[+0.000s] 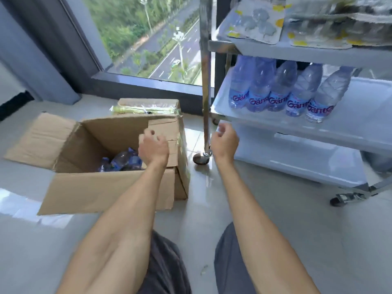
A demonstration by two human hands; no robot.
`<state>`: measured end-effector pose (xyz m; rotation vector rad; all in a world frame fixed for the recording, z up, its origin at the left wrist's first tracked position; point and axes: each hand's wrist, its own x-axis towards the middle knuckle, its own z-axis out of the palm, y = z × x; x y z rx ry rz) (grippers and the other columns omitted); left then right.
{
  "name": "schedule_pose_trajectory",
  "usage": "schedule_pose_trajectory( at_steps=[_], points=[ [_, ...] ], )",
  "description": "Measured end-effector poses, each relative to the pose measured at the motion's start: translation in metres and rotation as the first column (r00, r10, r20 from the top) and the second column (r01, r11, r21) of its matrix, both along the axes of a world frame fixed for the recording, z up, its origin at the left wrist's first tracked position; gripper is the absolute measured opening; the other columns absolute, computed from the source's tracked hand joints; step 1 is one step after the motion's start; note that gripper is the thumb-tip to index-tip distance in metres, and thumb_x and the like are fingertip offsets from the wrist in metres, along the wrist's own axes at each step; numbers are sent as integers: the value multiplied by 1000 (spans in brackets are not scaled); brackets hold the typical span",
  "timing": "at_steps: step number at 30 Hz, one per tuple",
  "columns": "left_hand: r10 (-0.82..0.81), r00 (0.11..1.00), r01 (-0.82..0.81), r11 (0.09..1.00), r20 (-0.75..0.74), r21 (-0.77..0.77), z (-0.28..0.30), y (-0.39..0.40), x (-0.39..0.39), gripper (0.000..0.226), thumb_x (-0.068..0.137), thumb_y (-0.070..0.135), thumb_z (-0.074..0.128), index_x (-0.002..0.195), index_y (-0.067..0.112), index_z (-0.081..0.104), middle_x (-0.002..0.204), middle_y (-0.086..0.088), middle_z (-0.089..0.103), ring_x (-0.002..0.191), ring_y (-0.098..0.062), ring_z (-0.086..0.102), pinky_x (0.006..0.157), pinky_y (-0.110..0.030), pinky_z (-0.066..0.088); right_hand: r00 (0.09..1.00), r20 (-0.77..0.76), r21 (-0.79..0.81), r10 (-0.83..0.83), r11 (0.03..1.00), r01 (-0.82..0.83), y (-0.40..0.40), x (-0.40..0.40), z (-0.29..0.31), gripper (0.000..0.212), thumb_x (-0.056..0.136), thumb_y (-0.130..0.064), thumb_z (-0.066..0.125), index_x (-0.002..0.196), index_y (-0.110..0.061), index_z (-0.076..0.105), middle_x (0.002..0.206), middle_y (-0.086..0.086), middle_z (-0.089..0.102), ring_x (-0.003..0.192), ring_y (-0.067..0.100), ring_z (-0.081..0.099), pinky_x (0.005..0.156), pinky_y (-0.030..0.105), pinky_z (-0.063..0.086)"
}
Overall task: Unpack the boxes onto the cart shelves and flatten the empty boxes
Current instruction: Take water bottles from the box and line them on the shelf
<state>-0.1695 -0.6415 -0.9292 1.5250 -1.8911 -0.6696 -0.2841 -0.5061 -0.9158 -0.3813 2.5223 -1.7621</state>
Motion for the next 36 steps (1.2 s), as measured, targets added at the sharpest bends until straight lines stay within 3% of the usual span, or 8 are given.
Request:
schedule_pose_trajectory(
  at_steps=[3, 8, 13, 16, 21, 28, 31, 36],
  points=[
    [171, 984, -176, 978, 50, 113, -13, -56, 55, 28, 88, 14, 52, 114, 12, 62, 121, -16, 60, 113, -35, 56, 91, -38, 43, 962, 49, 33, 268, 962, -270, -65, 44, 0, 27, 89, -5, 51, 110, -13, 66, 100, 4, 68, 93, 20, 62, 72, 19, 43],
    [299, 944, -323, 926, 141, 197, -37, -136, 130, 30, 85, 10, 56, 113, 10, 66, 122, -17, 64, 117, -34, 57, 93, -35, 44, 740, 330, 72, 586, 766, -639, -184, 105, -25, 40, 86, -3, 47, 119, -10, 67, 121, 11, 66, 113, 25, 59, 96, 28, 46],
    [322, 924, -369, 894, 206, 256, -65, -187, 148, 28, 86, 11, 57, 112, 10, 68, 119, -17, 67, 115, -34, 59, 91, -32, 45, 475, 684, 209, 554, 475, -855, -258, 149, -85, 37, 91, -10, 51, 125, 1, 61, 127, 18, 63, 117, 32, 59, 96, 35, 50],
    [259, 936, -326, 894, 238, 309, -78, -197, 136, 26, 85, 12, 56, 108, 13, 68, 117, -16, 67, 112, -34, 61, 88, -31, 46, 547, 715, 332, 436, 477, -814, -267, 152, -100, 48, 85, -17, 55, 130, 1, 55, 130, 19, 59, 121, 33, 56, 100, 36, 49],
    [192, 952, -274, 882, 238, 384, -91, -201, 106, 28, 87, 15, 59, 114, 12, 69, 125, -16, 64, 118, -34, 59, 94, -32, 46, 724, 563, 294, 399, 722, -626, -266, 128, -74, 46, 90, -19, 52, 131, 0, 45, 142, 24, 38, 127, 38, 44, 101, 34, 38],
    [62, 975, -144, 908, 215, 393, -92, -173, 72, 31, 86, 15, 57, 115, 13, 69, 126, -17, 64, 119, -35, 58, 96, -34, 46, 941, 113, 363, 320, 868, -339, -212, 97, -30, 55, 81, -22, 56, 135, -13, 43, 156, 22, 23, 145, 39, 19, 118, 48, 19],
    [29, 975, -113, 918, 219, 381, -86, -156, 59, 31, 86, 13, 56, 113, 14, 69, 126, -18, 64, 119, -35, 58, 98, -36, 46, 978, 68, 530, 197, 823, -203, -167, 54, -35, 65, 80, -20, 59, 142, -14, 39, 160, 20, 21, 151, 32, 8, 122, 46, 8],
    [-40, 971, -57, 918, 234, 392, -81, -135, 43, 34, 85, 15, 56, 117, 16, 67, 127, -15, 63, 118, -34, 58, 95, -35, 47, 965, 78, 596, 250, 764, -246, -156, 42, -42, 81, 76, -18, 70, 148, -21, 32, 161, 16, 20, 151, 30, 10, 118, 46, 14]
  ],
)
